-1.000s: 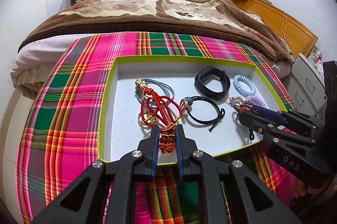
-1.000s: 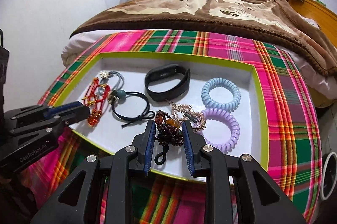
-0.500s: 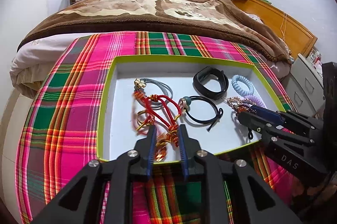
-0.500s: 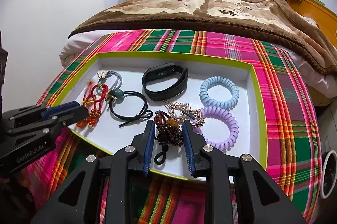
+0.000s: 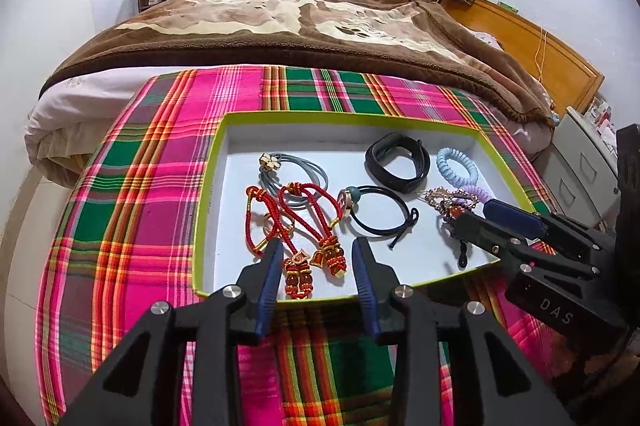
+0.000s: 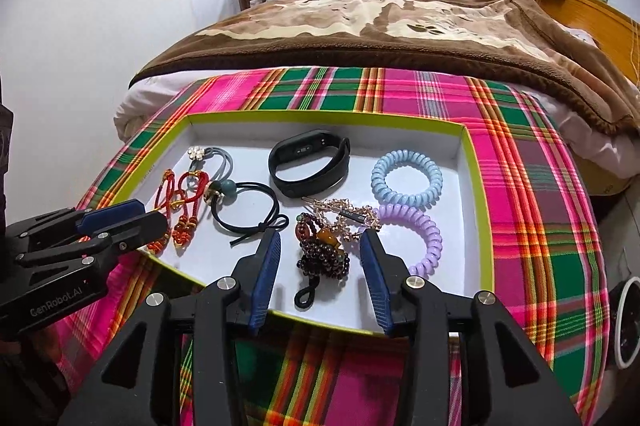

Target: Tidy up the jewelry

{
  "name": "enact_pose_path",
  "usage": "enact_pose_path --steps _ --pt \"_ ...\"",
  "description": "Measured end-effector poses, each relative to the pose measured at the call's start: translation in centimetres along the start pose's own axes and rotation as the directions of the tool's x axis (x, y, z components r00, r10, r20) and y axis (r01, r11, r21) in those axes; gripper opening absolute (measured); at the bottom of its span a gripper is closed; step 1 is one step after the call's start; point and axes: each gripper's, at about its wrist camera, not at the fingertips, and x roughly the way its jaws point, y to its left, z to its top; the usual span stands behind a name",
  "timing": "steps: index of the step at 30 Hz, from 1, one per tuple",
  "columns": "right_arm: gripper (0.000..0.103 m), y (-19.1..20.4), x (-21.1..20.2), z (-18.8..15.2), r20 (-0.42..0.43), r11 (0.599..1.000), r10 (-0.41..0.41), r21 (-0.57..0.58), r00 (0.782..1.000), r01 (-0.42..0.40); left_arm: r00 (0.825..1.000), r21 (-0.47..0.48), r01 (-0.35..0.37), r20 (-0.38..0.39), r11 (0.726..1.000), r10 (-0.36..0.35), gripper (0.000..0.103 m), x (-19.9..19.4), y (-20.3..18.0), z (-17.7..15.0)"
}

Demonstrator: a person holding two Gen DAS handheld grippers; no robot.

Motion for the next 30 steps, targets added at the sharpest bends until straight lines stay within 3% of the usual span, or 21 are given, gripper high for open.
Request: enact_pose_path --steps 8,30 --pt "0.042 0.7 -3.3 -0.5 0.071 0.999 -0.044 0.016 0.997 0.043 0.997 -0.011 -0.045 0.055 0.999 0.045 0.049 -2.7 -0.8 -0.5" --pt "0.044 3.1 -11.3 -3.3 0.203 0.989 -0.146 0.047 0.968 0.139 0.973 -0.012 -0.111 0.202 0.994 0.111 0.051 -10.1 -2.8 -2.8"
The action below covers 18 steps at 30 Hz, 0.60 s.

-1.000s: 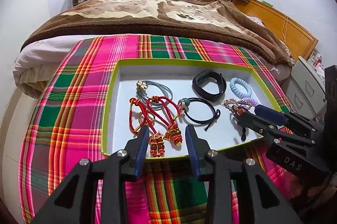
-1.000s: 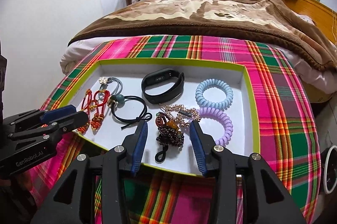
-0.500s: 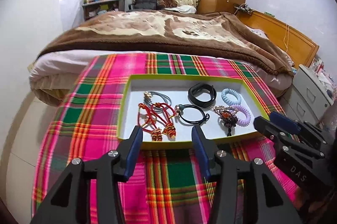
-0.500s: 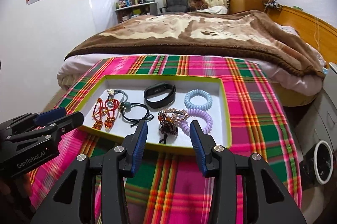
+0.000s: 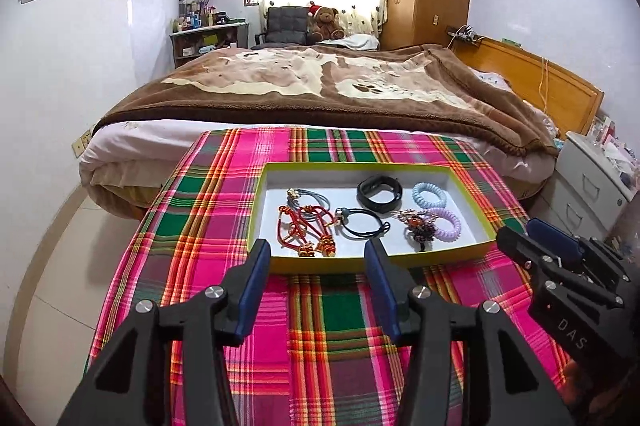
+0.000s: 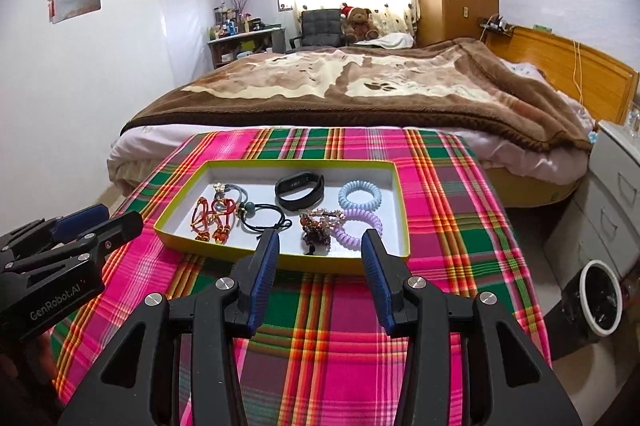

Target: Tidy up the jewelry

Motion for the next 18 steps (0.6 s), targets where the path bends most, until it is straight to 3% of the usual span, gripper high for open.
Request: enact_pose_path --steps 18 --pt "0.044 0.41 -0.64 -0.25 0.001 1.0 0.006 0.0 1.0 -0.006 1.0 -0.001 -0.009 -0.004 1.0 0.009 0.051 -0.83 0.01 -0.37"
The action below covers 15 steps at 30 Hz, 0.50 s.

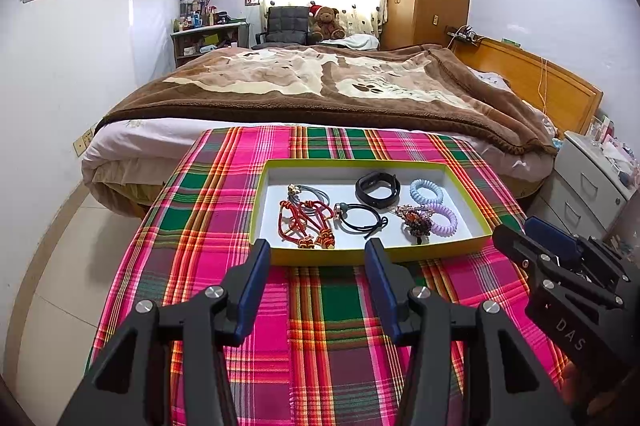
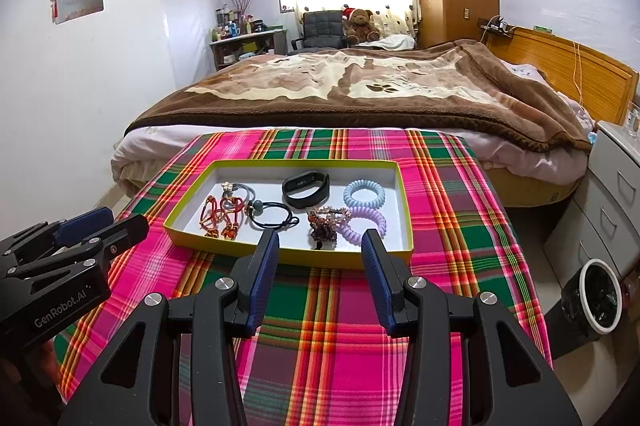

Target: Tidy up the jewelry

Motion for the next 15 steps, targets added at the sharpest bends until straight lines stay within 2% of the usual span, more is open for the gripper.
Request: enact_pose_path --steps 9,15 --pt "0.044 0.0 0.0 0.01 0.001 1.0 0.001 0.002 1.0 -0.001 0.999 -0.006 -0.032 0.02 0.999 0.032 0.051 -0.56 0.03 0.08" --pt "0.044 0.28 -0.21 -0.05 0.003 1.0 -0.002 0.0 1.0 0.002 0.999 -0.019 -0.027 0.024 0.999 0.028 0.051 -0.67 0.13 0.11"
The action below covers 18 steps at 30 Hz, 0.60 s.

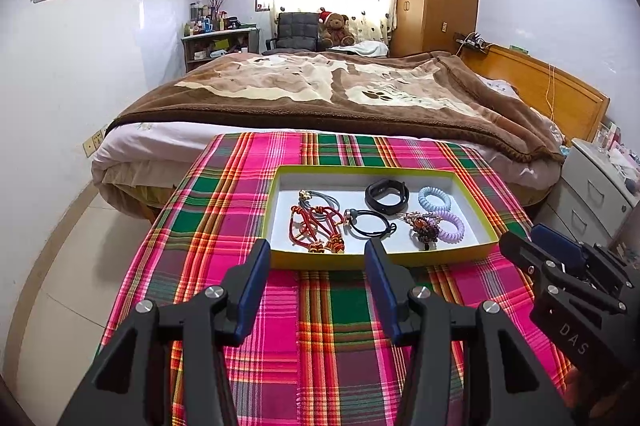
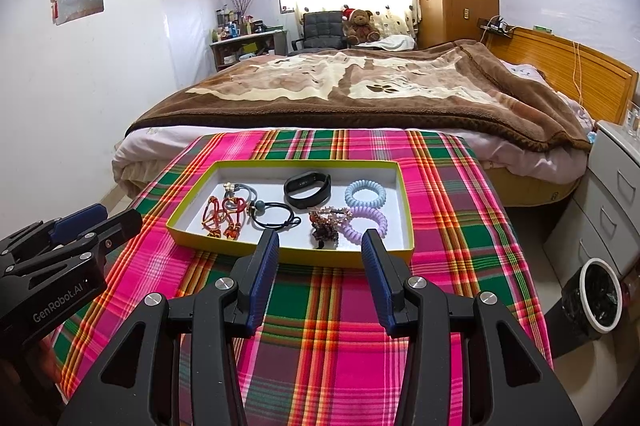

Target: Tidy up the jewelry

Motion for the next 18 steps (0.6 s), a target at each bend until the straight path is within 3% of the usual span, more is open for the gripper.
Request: enact_pose_path --steps 18 --pt "0.044 0.08 -0.34 -0.2 -0.004 1.0 -0.004 0.004 1.0 0.004 1.0 -0.01 0.014 -0.005 1.0 -0.014 0.051 0.1 -0.12 -0.4"
